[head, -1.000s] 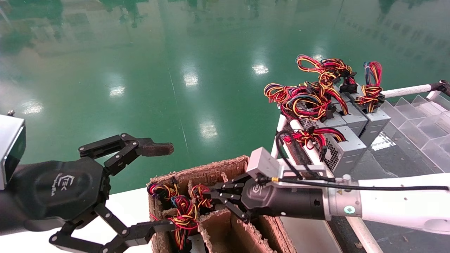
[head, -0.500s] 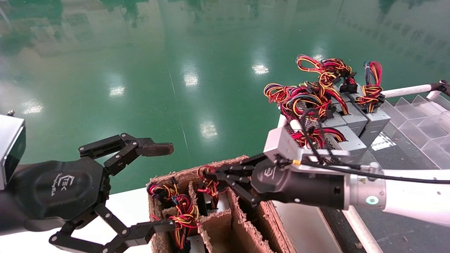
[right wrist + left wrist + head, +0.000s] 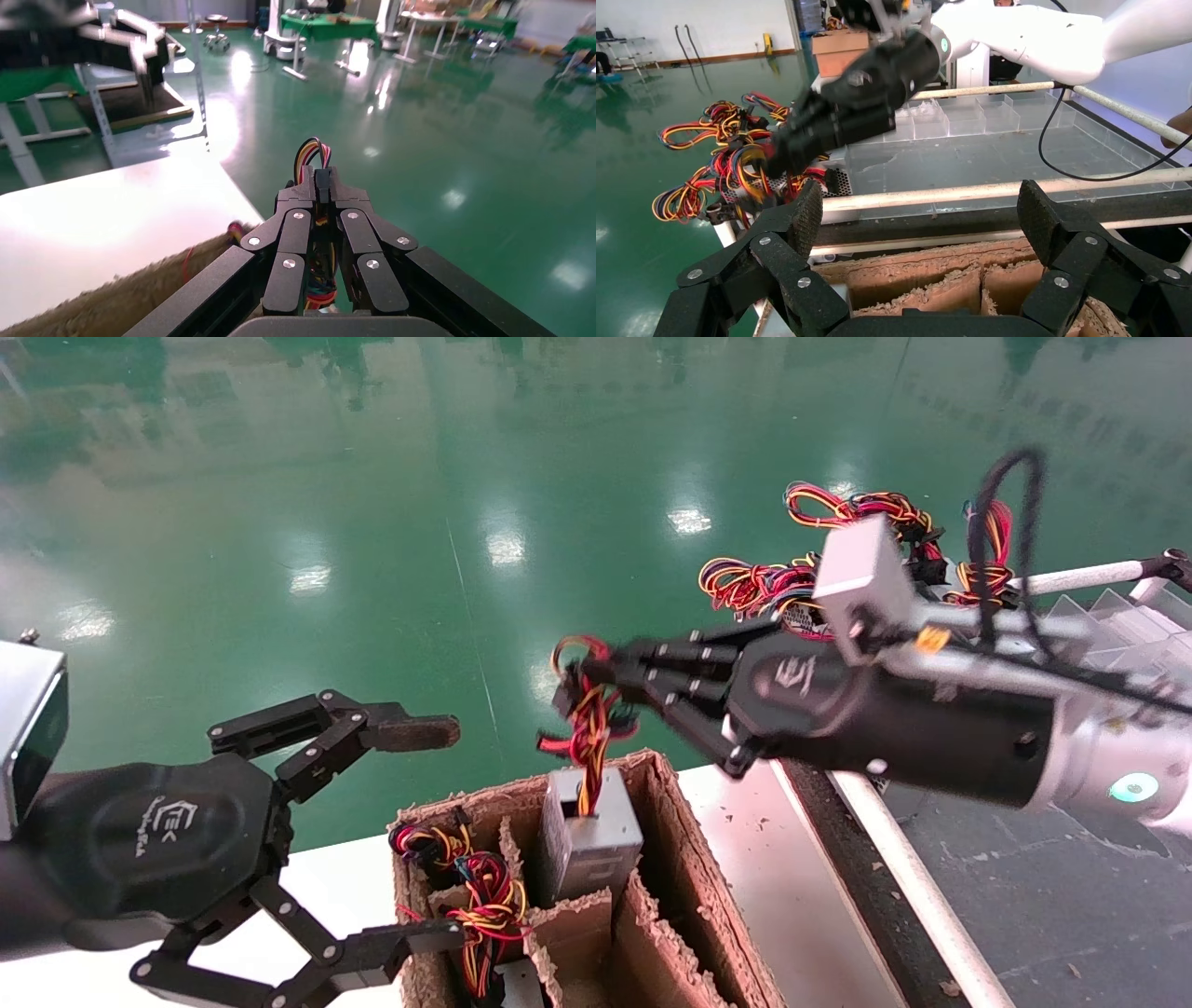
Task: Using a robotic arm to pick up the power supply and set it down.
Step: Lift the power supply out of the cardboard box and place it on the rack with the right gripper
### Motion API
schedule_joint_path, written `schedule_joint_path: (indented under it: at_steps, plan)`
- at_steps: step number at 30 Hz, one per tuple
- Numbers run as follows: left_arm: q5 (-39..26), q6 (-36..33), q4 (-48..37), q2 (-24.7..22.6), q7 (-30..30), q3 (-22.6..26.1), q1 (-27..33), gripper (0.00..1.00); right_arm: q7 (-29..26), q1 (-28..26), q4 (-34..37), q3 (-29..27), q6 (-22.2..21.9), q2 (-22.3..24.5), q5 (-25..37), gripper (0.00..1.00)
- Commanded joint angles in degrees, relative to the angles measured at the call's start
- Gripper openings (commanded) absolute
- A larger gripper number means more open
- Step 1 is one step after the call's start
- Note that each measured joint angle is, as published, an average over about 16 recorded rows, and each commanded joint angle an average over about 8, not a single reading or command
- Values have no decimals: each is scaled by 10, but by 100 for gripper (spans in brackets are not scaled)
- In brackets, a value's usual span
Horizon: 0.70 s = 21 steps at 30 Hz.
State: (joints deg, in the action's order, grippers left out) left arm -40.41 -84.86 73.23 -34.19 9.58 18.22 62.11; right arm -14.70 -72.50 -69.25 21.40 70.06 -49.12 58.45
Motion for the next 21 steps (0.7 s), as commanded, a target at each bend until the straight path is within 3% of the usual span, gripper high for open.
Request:
schedule_joint_path:
  at_steps: [1, 12, 21]
  plan:
    - [0, 0, 0, 0, 0, 0, 0, 100, -3, -5, -10, -8, -4, 6, -6, 0]
    - [0, 0, 0, 0, 0, 0, 0, 100, -6, -54, -4, -51, -8, 35, -41, 0]
    - [0, 0, 0, 0, 0, 0, 0, 100, 15, -113, 54, -79, 4, 65, -51, 0]
